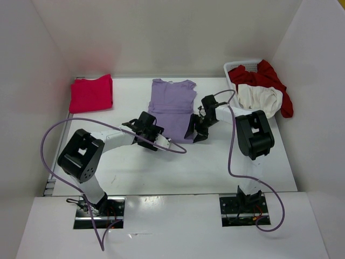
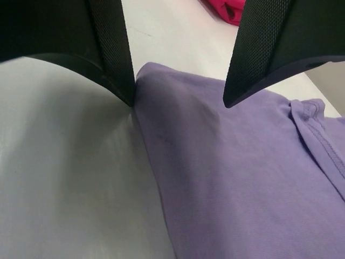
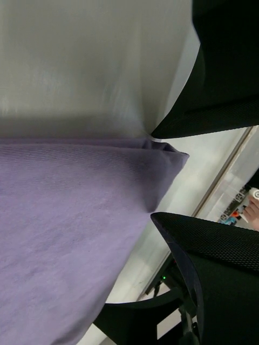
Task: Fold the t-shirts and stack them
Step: Grab one side of the 2/3 rectangular tshirt with both arms
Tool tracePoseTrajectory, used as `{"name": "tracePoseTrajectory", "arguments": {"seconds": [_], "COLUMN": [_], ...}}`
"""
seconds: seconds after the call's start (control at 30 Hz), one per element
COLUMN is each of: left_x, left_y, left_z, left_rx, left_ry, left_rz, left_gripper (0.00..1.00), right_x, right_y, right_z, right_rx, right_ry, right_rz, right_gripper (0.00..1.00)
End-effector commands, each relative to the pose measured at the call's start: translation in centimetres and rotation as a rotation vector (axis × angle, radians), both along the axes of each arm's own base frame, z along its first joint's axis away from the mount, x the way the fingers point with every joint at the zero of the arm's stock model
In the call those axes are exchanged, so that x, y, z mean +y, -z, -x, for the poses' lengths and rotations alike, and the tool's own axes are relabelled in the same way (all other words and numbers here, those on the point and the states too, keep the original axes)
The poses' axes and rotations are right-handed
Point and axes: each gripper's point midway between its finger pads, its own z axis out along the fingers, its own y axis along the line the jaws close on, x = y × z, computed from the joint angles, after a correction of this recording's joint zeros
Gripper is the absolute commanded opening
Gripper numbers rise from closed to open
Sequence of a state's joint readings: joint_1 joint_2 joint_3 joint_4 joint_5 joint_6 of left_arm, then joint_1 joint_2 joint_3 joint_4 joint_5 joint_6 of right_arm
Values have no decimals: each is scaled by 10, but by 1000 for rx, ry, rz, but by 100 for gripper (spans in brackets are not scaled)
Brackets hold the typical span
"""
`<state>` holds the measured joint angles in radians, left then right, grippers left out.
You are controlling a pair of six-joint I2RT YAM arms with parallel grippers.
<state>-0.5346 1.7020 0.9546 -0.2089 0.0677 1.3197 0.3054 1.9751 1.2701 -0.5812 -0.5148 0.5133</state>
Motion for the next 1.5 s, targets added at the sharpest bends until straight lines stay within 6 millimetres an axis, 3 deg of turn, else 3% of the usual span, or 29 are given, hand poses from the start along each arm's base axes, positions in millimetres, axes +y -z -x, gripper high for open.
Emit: {"name": "tracePoseTrajectory", "arguments": {"seconds": [0.0,0.2,0.4,0.43,0.53,0.63,0.77,0.83,0.93,1.07,1.1,1.2,1.33,1.4,1.47], "left_x": [-8,-15,-19,-19,-19,-16,-5,1,15,25,32,39,63,70,69], "left_y": [19,18,15,15,13,7,10,7,-3,-31,-36,-58,-73,-78,-87], "left_z": [14,13,10,10,11,16,59,79,88,108,120,130,163,182,188], "left_rx": [61,61,61,61,61,98,218,271,298,319,361,369,468,537,557], "left_ry": [-6,1,-19,-19,-19,-40,-9,-34,-86,-95,-104,-114,-130,-97,-81], "left_rz": [17,34,62,62,62,51,-47,-64,-105,-127,-146,-147,-227,-251,-236], "left_gripper": [73,28,13,10,2,0,0,0,0,0,0,0,0,0,0], "right_x": [4,0,-2,-6,-11,-12,-13,-9,-1,8,8,9,6,10,9], "right_y": [3,11,16,18,19,9,-11,-14,-24,-42,-54,-72,-89,-97,-106], "right_z": [4,16,7,2,4,6,25,49,87,134,143,165,202,217,228], "right_rx": [15,54,24,22,29,15,16,50,82,143,144,153,223,246,260], "right_ry": [-2,-2,8,20,16,7,-21,-67,-144,-200,-206,-233,-286,-310,-322], "right_rz": [-19,-6,23,33,63,61,35,48,64,64,64,69,85,89,98], "right_gripper": [62,57,27,16,1,0,0,0,0,0,0,0,0,0,0]}}
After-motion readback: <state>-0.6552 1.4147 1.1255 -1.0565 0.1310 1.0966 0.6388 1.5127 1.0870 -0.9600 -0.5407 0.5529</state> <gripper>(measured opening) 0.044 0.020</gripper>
